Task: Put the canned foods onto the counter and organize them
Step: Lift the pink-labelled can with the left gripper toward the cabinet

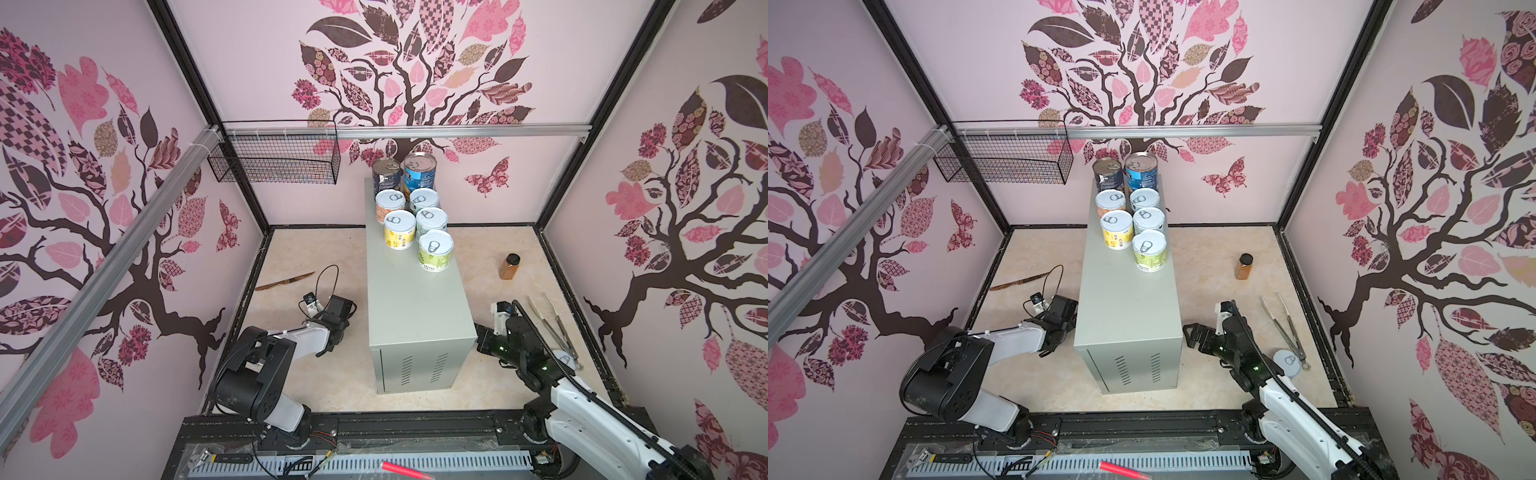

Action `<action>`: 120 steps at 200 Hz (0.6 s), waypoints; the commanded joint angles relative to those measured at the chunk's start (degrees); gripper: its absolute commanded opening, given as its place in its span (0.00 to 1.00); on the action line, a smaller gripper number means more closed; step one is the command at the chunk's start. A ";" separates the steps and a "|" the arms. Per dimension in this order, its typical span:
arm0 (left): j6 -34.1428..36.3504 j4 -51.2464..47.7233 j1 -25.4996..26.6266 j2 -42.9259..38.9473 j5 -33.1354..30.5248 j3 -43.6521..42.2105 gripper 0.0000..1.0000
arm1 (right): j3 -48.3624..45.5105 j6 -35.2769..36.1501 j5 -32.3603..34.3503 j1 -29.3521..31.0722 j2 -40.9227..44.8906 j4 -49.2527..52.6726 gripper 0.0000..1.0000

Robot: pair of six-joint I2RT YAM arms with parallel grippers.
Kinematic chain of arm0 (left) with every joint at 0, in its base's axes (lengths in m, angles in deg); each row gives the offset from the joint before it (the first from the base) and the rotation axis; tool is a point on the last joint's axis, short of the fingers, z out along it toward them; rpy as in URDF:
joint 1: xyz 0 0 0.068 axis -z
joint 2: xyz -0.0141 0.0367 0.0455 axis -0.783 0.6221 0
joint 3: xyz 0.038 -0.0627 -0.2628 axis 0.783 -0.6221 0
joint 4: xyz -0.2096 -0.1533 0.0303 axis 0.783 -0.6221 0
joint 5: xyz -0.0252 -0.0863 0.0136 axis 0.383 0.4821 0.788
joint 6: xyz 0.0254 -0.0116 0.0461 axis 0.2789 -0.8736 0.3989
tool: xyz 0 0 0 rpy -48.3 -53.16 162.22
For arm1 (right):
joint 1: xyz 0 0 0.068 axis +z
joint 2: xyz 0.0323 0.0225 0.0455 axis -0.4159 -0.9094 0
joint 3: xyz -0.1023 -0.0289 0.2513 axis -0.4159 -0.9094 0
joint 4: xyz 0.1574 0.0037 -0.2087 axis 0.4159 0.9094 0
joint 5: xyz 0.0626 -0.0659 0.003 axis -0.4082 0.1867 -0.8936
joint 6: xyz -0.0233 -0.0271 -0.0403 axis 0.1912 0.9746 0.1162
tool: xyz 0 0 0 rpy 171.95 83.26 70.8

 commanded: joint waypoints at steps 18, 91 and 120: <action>-3.70 -2.91 2.82 2.99 -7.01 3.71 0.93 | -0.09 0.34 -0.48 0.63 -0.19 -1.22 1.00; -5.44 -5.54 4.76 0.17 -8.16 1.67 0.87 | 0.20 0.46 -0.62 0.76 -0.02 -0.74 1.00; -4.77 -5.21 4.81 -1.60 -6.83 0.31 0.70 | 0.31 0.57 -0.31 0.77 0.20 -0.50 1.00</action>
